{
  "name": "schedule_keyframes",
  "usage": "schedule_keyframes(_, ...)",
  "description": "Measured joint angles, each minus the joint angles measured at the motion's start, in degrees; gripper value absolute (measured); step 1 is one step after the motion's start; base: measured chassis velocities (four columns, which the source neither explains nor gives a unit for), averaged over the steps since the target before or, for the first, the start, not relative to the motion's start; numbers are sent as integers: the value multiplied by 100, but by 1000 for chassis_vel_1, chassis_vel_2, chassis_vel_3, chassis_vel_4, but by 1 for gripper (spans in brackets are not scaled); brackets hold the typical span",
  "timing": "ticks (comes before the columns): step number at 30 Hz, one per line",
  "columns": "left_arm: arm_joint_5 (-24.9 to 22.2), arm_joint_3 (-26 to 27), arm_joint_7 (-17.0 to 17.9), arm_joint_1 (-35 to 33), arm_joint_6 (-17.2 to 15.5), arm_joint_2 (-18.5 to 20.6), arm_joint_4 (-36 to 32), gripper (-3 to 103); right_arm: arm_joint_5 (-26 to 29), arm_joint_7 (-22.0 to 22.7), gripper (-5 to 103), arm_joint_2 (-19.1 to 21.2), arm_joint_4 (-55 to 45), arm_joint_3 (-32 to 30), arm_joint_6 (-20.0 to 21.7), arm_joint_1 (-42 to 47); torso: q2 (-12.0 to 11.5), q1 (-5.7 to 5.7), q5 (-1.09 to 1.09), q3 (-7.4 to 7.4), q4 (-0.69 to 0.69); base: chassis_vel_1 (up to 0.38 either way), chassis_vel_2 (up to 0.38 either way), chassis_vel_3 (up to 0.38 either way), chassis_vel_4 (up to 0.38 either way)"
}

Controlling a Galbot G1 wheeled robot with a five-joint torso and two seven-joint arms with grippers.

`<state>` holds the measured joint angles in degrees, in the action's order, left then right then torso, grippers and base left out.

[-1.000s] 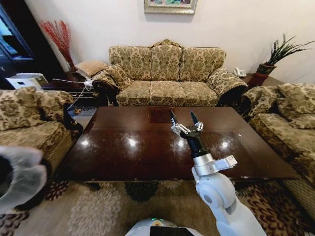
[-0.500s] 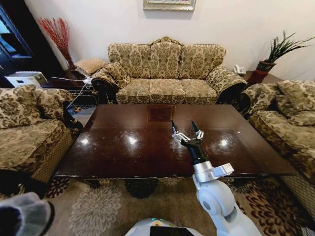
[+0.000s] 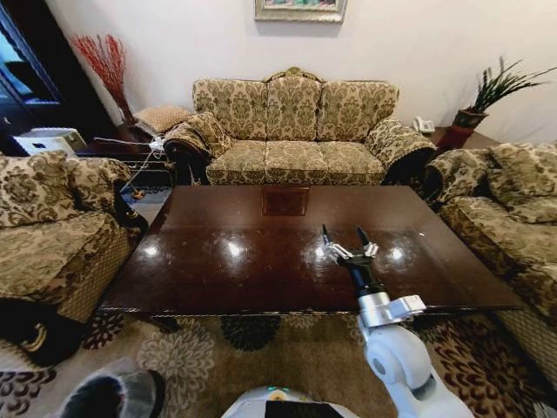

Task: Move to the front of the table and place the trash on the table into the trash bin.

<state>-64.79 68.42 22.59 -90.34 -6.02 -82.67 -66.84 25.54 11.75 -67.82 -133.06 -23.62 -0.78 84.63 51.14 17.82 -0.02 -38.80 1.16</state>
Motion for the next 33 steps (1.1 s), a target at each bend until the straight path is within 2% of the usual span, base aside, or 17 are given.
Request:
schedule_keyframes(5,220,-108,-149,166,112,35,386,2,16,-13,100,-2,86,-158,-68,174,0,0,7,0,-1,0,0,0,0)
schedule_keyframes(7,459,-198,-289,270,335,41,720,2,18,-14,100,-18,123,-211,-85,215,0,0,2,0,-1,0,0,0,0)
schedule_keyframes(13,708,-272,-330,468,567,12,1241,2,82,2,100,-29,175,-305,-81,164,0,0,1,0,1,0,0,0,0)
schedule_keyframes(20,619,-205,-349,532,634,-9,1480,2,124,-2,100,-32,296,-354,-138,166,0,0,3,0,0,0,0,0,0)
schedule_keyframes(26,491,-110,-600,431,589,-95,1439,-2,135,-18,100,-48,390,-378,-188,197,0,0,2,0,1,0,0,0,0)
schedule_keyframes(28,472,-49,-648,343,563,-166,1247,7,157,-32,100,-43,417,-382,-200,200,0,0,7,0,0,0,0,0,0)
schedule_keyframes(31,477,27,-721,127,455,-313,780,23,221,-44,100,-40,480,-382,-222,144,0,0,2,0,1,0,0,0,0)
schedule_keyframes(32,477,27,-721,127,455,-313,780,23,221,-44,100,-40,480,-382,-222,144,0,0,2,0,1,0,0,0,0)
schedule_keyframes(33,508,55,-751,46,442,-352,630,28,242,-45,100,-40,514,-381,-228,100,0,0,4,0,0,0,0,0,0)
